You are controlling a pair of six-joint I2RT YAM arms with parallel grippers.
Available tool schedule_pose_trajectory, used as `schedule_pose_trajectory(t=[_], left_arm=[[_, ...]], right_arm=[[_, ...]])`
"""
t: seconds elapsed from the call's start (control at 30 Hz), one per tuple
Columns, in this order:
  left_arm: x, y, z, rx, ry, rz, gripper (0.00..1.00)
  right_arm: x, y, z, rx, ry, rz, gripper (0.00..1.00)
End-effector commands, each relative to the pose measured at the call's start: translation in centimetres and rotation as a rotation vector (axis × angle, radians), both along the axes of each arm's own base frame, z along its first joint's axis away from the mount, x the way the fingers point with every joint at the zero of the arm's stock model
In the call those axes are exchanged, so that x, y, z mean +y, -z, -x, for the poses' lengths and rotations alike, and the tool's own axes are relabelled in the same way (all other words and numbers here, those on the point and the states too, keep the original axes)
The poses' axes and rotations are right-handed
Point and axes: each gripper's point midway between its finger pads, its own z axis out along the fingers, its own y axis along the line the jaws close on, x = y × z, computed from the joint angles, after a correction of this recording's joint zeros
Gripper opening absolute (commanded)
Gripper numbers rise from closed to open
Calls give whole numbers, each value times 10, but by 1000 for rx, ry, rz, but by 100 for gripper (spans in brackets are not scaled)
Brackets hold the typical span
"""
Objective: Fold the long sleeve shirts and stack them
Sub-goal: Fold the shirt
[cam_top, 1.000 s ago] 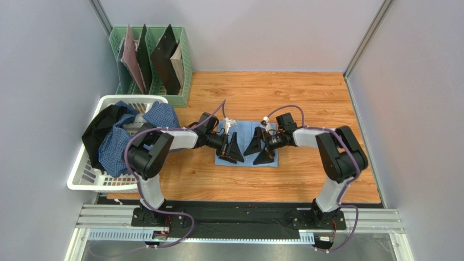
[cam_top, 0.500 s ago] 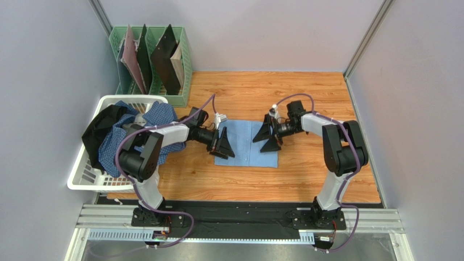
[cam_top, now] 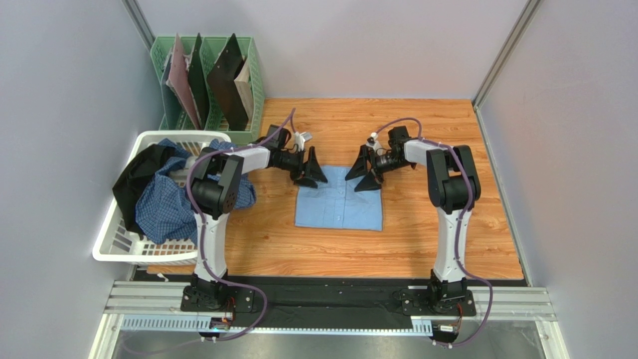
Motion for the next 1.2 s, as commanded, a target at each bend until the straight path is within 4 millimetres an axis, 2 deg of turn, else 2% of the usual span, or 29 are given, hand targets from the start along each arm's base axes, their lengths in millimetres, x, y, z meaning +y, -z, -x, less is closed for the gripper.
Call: schedule_pose_trajectory(t=[0.0,0.03,0.1,0.13,0.2,0.23,0.27,0.3,0.33,0.37,0.4,0.43,0.5,0.57,0.6,0.67,0.7,0.83,0.93,1.0,1.07,1.13,1.17], left_arm=[[16,21,29,171,-54,-88,74],[21,28,49,223,-44,-107,74],[22,34,73,222,10,-149,72],[19,40,111,255,84,-180,71],[16,38,133,227,149,-186,71],[14,30,135,212,168,-153,72],[14,16,134,142,198,-123,72],[19,5,129,100,194,-94,72],[22,-9,126,64,189,-54,72],[24,-37,114,-60,162,2,72],[38,-43,108,-68,103,15,72],[43,-52,101,-113,76,15,72],[51,-69,86,-212,55,-15,72],[53,-69,64,-242,35,-88,71],[54,-66,56,-253,38,-116,72],[53,-57,31,-245,31,-174,73],[53,-52,24,-242,30,-193,73],[51,-36,4,-217,3,-231,71],[55,-31,4,-207,-13,-246,70],[62,-26,9,-186,-28,-274,70],[69,-18,19,-152,-37,-292,70],[71,-11,27,-141,-31,-300,71],[70,-6,33,-141,-19,-288,71]], right_arm=[[-18,20,-25,-37,11,150,76],[-18,25,-28,-27,12,163,75],[-14,20,-41,-69,2,197,75],[1,14,-51,-142,-49,248,74],[21,12,-49,-237,-160,307,74],[28,3,-46,-257,-203,322,73],[38,-1,-39,-293,-256,344,73],[40,-6,-34,-334,-301,349,73],[41,-27,-30,-413,-341,330,73],[38,-30,-24,-424,-355,333,72],[36,-38,-21,-453,-364,328,72],[33,-60,-16,-531,-390,317,72],[23,-63,-5,-555,-411,355,69],[14,-73,3,-604,-427,423,69],[8,-63,14,-578,-445,450,69],[8,-58,22,-594,-446,510,69],[7,-45,30,-574,-460,526,69],[28,-21,27,-615,-497,597,69],[41,0,31,-619,-560,637,69],[45,12,43,-625,-634,621,68],[38,25,65,-630,-730,613,68],[31,26,78,-687,-831,591,68],[26,31,94,-673,-875,555,67]])
